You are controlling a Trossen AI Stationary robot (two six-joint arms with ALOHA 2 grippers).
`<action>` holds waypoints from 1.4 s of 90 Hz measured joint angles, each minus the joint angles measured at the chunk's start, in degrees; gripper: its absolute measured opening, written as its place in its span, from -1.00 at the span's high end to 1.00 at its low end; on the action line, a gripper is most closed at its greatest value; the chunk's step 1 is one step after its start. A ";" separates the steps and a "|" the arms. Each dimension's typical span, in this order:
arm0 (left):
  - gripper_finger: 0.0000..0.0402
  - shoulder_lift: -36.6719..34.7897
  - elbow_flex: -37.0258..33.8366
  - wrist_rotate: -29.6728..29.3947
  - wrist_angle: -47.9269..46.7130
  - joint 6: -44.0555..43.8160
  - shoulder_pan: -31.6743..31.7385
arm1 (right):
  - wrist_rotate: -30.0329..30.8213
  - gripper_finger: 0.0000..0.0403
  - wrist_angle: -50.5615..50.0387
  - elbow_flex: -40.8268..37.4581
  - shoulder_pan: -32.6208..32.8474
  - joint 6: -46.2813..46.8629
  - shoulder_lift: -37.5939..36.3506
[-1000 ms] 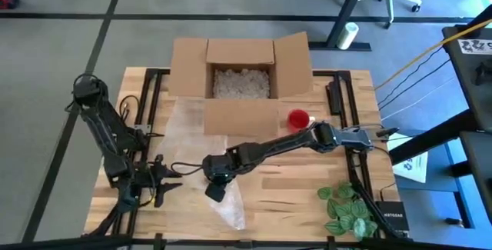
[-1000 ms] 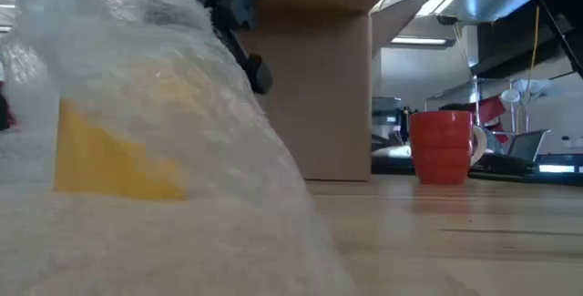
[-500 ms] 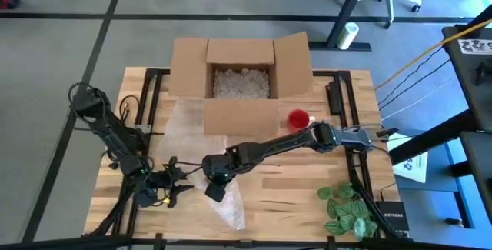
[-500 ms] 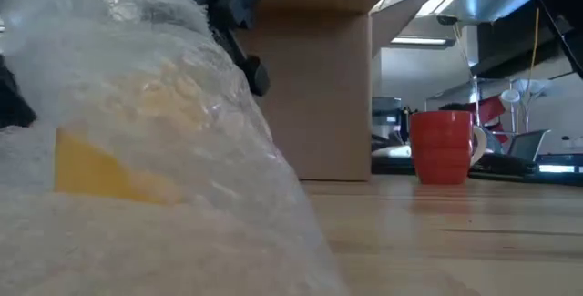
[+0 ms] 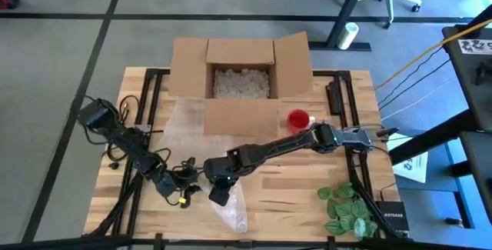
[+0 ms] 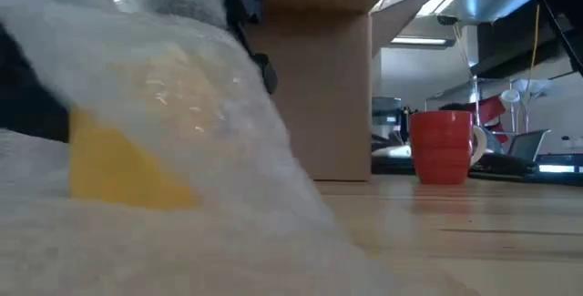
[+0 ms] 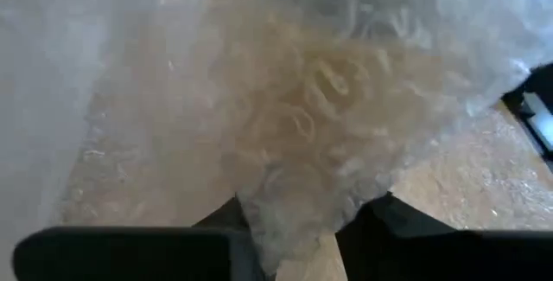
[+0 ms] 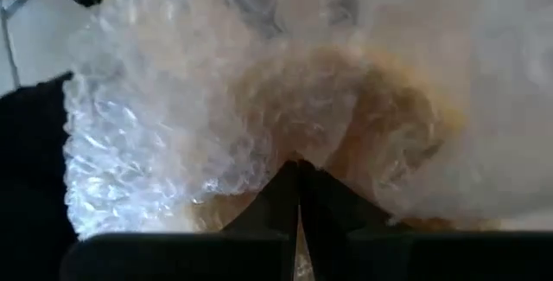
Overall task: Wrap mug
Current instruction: Wrap the yellow mug using the bubble wrap
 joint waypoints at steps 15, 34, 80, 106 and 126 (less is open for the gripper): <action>0.71 3.00 2.33 3.57 3.94 4.37 3.98 | 3.19 1.00 -8.26 0.02 0.84 0.00 -2.33; 0.72 8.42 8.24 9.88 3.95 8.63 9.06 | 5.45 1.00 -13.38 0.02 2.13 -1.00 -3.21; 0.72 6.79 12.15 12.42 -3.91 11.94 9.80 | 11.70 1.00 -16.91 -3.90 4.10 -5.88 -3.48; 0.72 -4.55 12.17 4.82 -19.01 10.40 3.72 | 9.93 1.00 -9.14 -8.73 3.95 -8.55 -3.71; 0.72 -11.18 12.15 -4.38 -28.69 6.57 -0.72 | 7.64 1.00 -8.95 -9.61 3.92 -8.62 -3.81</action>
